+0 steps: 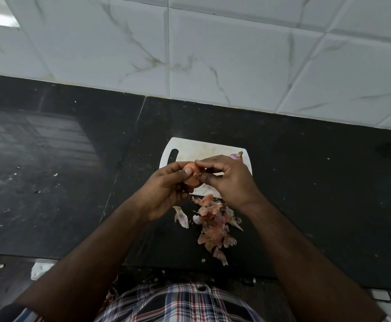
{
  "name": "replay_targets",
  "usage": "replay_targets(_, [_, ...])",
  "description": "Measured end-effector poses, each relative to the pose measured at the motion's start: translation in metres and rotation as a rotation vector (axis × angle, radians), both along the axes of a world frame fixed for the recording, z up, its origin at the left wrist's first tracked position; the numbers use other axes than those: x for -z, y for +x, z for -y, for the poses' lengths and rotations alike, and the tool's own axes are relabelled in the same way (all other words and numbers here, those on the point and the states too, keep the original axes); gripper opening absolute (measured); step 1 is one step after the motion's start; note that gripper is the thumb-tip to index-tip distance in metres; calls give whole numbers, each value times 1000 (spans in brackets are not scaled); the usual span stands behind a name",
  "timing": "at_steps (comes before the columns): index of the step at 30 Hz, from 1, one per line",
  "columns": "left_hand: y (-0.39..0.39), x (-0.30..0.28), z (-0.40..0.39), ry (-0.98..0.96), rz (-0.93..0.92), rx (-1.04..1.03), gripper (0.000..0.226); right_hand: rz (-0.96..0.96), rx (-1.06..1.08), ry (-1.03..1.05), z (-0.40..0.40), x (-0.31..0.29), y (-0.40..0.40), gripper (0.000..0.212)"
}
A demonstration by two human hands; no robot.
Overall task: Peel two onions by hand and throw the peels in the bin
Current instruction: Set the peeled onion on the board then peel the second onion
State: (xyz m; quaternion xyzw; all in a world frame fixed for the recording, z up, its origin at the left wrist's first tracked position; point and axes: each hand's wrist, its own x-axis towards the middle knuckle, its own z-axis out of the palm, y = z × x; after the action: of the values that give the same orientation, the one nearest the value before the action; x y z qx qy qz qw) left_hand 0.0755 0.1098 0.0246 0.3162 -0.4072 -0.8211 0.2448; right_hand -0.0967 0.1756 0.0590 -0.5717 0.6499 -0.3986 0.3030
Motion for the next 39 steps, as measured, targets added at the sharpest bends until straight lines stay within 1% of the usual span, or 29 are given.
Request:
replay_targets(5, [-2, -4, -1, -78, -5, -21, 34, 184, 82, -43, 3, 8, -4, 25])
replay_targets(9, [-5, -8, -5, -87, 19, -31, 30, 293, 149, -18, 5, 7, -5, 18])
replay_targets(11, [-6, -11, -7, -73, 7, -21, 31, 338, 136, 26, 4, 8, -6, 17])
replay_targets(12, [-6, -11, -7, -67, -2, -23, 32, 358, 110, 56, 3, 8, -6, 20])
replay_targets(14, [-8, -11, -7, -54, -14, -50, 38, 359, 96, 72, 3, 11, -5, 28])
replay_targets(16, [-12, -13, -8, -24, -14, -99, 38, 362, 171, 40, 5, 11, -3, 25])
replay_targets(18, [-15, -12, -7, -28, 4, -136, 30, 365, 232, 6, 6, 13, -1, 20])
replay_targets(20, [-15, -13, -7, -49, 13, -139, 22, 356, 232, -11, 5, 15, 0, 17])
replay_targets(21, [-14, -13, -7, -51, 14, -135, 23, 356, 229, -12, 4, 15, 1, 17])
replay_targets(24, [-13, -14, -8, -39, 18, -142, 37, 360, 225, -1, 3, 16, 0, 21])
replay_targets(26, [-14, -15, -7, -39, 17, -161, 40, 369, 155, 32, 2, 16, -1, 27])
replay_targets(28, [-15, -15, -6, -40, 19, -184, 41, 286, 98, 21, -1, 15, -1, 34])
replay_targets(31, [-15, -17, -5, -15, 18, -215, 43, 108, 145, -86, -3, 12, 0, 30])
replay_targets(35, [-17, -17, -7, -24, 36, -227, 35, 17, 225, -129, -6, 9, 1, 21])
replay_targets(39, [-18, -18, -9, -35, 41, -232, 40, -86, 277, -148, -9, 4, 6, 24])
